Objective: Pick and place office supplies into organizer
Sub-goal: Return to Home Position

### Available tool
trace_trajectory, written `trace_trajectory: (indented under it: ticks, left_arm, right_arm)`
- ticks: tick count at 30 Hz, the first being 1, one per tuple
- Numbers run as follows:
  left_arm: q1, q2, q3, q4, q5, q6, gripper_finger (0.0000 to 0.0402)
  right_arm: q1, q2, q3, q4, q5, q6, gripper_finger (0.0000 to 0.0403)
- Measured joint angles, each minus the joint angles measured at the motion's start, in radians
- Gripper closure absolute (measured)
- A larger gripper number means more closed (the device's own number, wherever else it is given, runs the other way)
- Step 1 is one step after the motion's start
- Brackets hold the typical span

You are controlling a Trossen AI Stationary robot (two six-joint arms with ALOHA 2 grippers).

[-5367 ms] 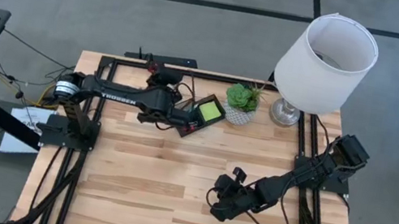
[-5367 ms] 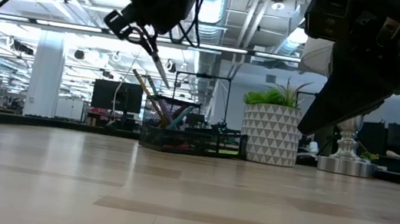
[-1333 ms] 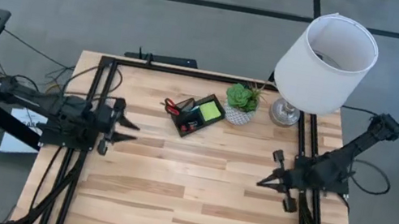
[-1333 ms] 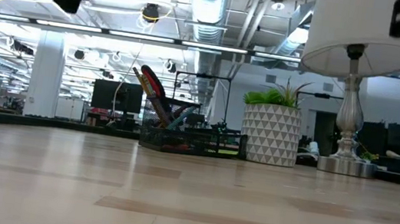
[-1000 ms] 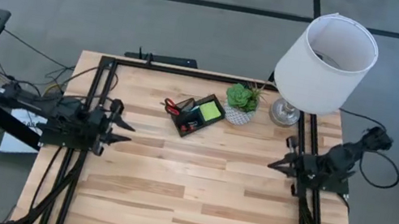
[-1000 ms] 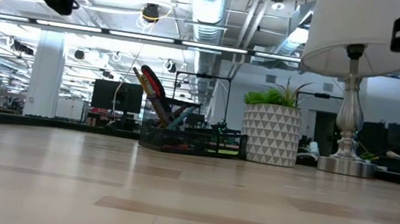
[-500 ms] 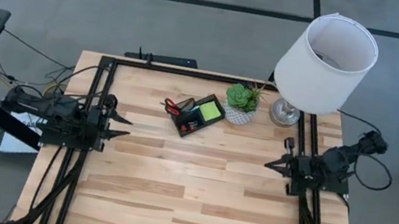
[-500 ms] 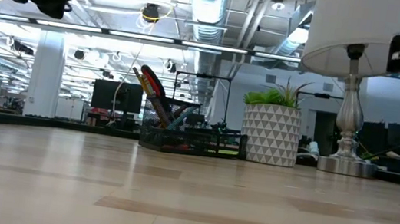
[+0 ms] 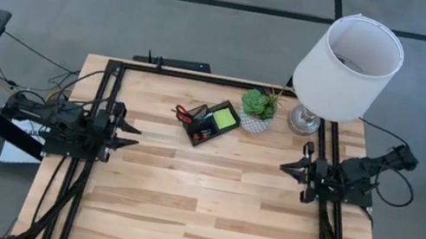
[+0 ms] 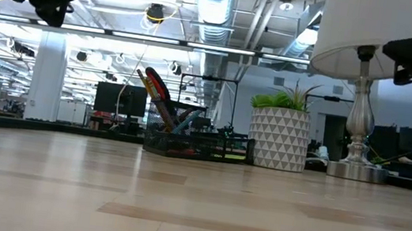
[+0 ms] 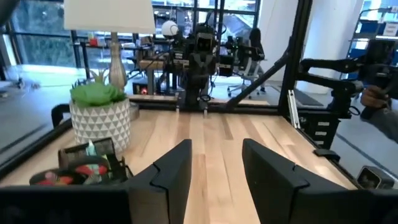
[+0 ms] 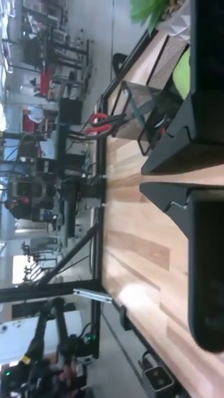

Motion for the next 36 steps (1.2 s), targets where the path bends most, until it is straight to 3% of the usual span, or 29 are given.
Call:
trace_trajectory:
  ticks: [5,11,19,36]
  left_arm:
    - [0.0,0.0,0.0,-0.054,-0.003,0.001,0.0265]
    - [0.0,0.0,0.0,-0.183,-0.003,0.008,0.0265]
    - [0.0,0.0,0.0,-0.386,-0.002,-0.014,0.0264]
    - [0.0,0.0,0.0,-0.435,-0.002,-0.062,0.0264]
  right_arm:
    - [-0.013,0.0,0.0,-0.008,-0.021,0.004,0.0339]
    - [-0.013,0.0,0.0,-0.008,0.02,-0.108,0.0307]
    - [-0.013,0.0,0.0,-0.012,0.018,-0.125,0.0303]
    - [-0.013,0.0,0.0,-0.012,0.018,-0.117,0.0304]
